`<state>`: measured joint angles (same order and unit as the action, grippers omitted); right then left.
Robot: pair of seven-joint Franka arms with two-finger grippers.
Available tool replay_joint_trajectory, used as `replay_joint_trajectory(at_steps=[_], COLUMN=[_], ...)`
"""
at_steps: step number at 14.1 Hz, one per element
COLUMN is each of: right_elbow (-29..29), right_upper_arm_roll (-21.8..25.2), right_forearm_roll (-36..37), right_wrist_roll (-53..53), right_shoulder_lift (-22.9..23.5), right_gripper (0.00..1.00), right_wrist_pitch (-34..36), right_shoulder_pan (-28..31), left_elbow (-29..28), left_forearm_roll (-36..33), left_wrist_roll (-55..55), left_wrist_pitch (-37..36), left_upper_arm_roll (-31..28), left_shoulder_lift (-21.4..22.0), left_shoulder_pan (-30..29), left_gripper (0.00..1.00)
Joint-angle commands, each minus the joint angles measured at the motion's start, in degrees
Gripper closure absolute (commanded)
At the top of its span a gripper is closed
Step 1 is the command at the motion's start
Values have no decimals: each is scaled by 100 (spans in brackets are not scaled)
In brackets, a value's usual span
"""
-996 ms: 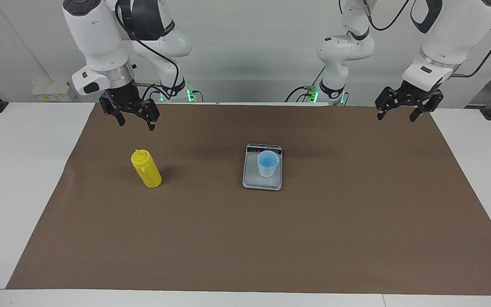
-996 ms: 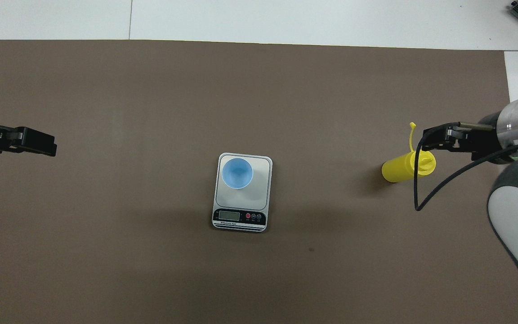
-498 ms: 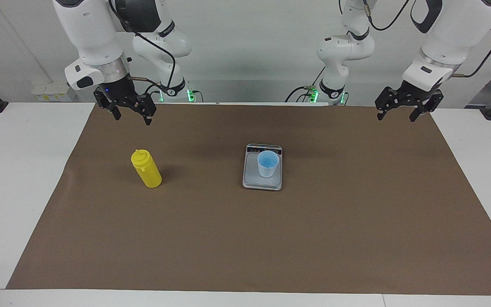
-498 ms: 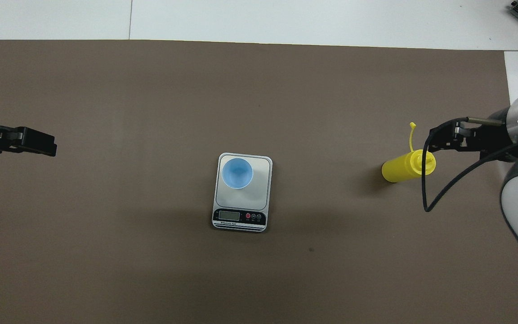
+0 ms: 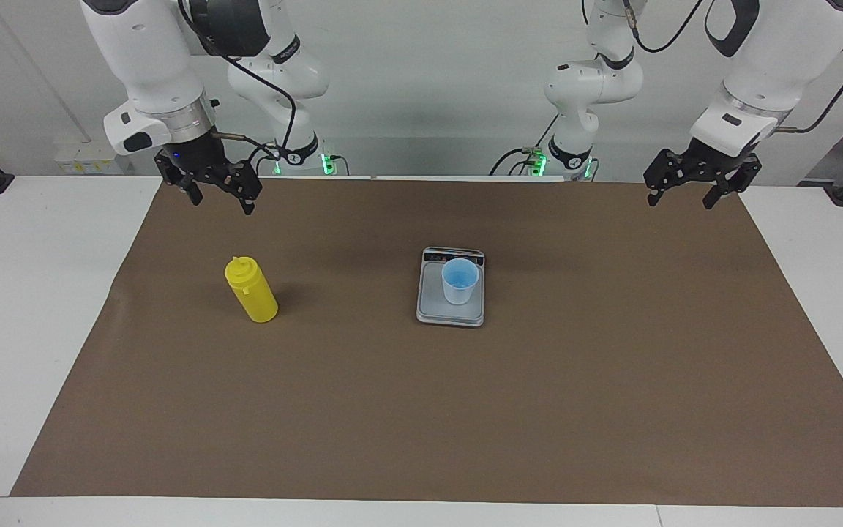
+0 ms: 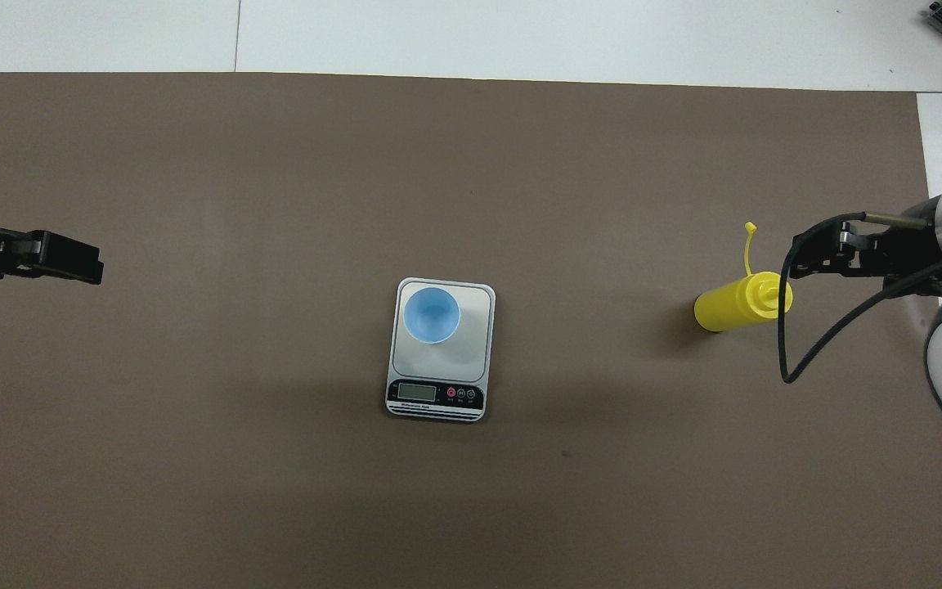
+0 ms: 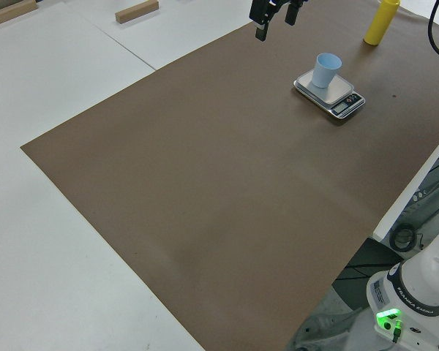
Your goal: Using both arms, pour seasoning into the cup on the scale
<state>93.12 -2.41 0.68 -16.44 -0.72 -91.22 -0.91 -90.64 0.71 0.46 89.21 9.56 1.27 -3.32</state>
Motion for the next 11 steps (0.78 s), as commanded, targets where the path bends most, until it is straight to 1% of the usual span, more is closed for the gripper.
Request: replay_joint_trajectory(at_steps=[1,4,11], right_elbow=[161,268,276], right_upper_arm_roll=[-23,-5,-5], right_forearm_roll=[20,20,20], right_wrist_roll=[167,771,747], right_shoulder_lift=[-103,-147,-156], right_gripper=[0,0,0], right_wrist_pitch=[43,-27,-63], right_shoulder_pan=[56,126,109], left_elbow=[-32,-32,-41], left_forearm_roll=[-27,-27,-27], left_wrist_roll=[-20,-29,-29], left_wrist_pitch=[26,26,35], left_upper_arm_roll=[20,20,29], left_shoulder_lift=[22,22,31], left_shoulder_pan=[-28,-19,-10], left_gripper=[0,0,0])
